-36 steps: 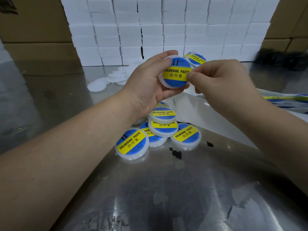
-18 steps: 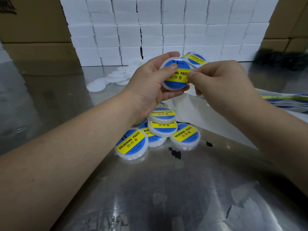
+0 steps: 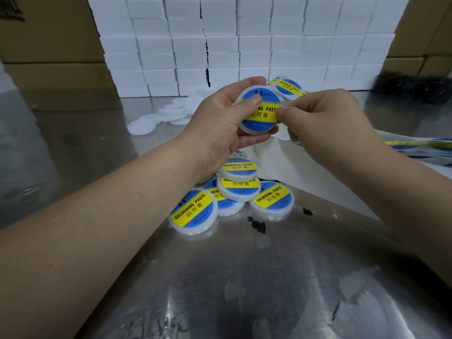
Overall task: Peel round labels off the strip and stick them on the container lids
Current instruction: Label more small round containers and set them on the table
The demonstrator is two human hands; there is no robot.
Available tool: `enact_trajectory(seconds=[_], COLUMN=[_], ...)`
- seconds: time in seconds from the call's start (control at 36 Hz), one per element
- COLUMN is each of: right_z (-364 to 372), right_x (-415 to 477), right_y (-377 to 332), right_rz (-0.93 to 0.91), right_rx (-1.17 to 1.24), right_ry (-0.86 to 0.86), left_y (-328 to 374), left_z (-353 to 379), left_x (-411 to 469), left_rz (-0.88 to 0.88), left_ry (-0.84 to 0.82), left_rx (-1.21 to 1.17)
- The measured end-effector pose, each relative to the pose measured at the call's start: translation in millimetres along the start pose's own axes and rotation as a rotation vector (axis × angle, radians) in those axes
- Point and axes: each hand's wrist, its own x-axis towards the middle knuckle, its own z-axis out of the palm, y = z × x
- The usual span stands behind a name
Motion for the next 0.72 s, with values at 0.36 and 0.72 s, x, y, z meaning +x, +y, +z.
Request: enact_trajectory(seconds=[0.36, 0.72], right_z=[-0.7, 0.3], right_x=[0.2, -1.1], right_y=[-0.2, -0.4], right_rz=[-0.003, -0.041], right_rx=[-0.038, -0.075], right_ry=[-0.015, -0.009], left_y=[-0.4, -0.5], left_z=[0.5, 0.9], left_x=[-1.0, -1.6], left_rz=[0.003, 0.017], left_ry=[0.01, 0.019], left_rx=[0.037, 0.074])
